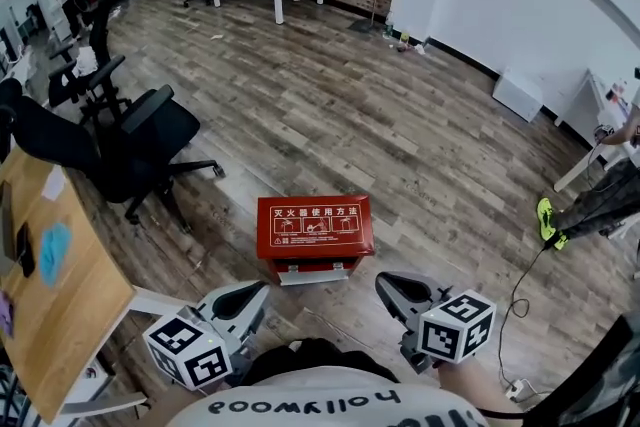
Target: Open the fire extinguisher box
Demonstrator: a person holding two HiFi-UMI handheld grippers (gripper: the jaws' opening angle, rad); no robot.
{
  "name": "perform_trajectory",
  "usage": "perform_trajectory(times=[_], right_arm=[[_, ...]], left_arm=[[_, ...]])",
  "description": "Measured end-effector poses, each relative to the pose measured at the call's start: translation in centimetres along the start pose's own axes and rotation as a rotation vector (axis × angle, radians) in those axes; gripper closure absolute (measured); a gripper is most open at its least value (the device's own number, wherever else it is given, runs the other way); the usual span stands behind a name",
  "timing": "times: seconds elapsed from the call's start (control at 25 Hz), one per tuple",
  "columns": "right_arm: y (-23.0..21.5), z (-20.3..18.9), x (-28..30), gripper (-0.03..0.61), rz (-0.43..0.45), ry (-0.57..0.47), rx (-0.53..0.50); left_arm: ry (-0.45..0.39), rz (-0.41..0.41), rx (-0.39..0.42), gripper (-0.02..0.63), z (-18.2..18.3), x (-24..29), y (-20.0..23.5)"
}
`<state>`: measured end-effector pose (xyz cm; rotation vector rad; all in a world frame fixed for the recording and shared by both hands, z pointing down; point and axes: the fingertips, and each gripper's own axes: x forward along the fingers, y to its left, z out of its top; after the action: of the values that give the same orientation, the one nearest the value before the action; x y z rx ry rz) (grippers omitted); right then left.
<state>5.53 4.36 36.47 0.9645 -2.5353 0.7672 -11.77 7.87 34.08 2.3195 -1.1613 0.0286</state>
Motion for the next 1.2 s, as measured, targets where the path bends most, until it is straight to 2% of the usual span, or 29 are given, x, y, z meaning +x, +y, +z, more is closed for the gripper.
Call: perform_trajectory(times=[0.24,0.68,0.96,1.2], right_arm=[[0.9,0.8,1.7,0.568,-0.031,0.008,-0.001],[1.5,0.4,3.0,0.568,-0.067,0.033,-0.005],[2.3,0.5,4.2,0.568,-0.038,0.041,-0.044],[0.6,0.9,4.3,0.568,-0.036,0.040,-0.045]], left_arm=[[0.008,-0.032,-0.003,0.607,1.1,-0.1,2.5],[0.022,-0.060,-0.008,0.607,0.7,-0.7,4.2],[0.019,-0.032,-0.016,0.607,0.4,-1.1,5.5],[0.014,-0.024,-0.012,0.607,0.5,0.4,5.2]])
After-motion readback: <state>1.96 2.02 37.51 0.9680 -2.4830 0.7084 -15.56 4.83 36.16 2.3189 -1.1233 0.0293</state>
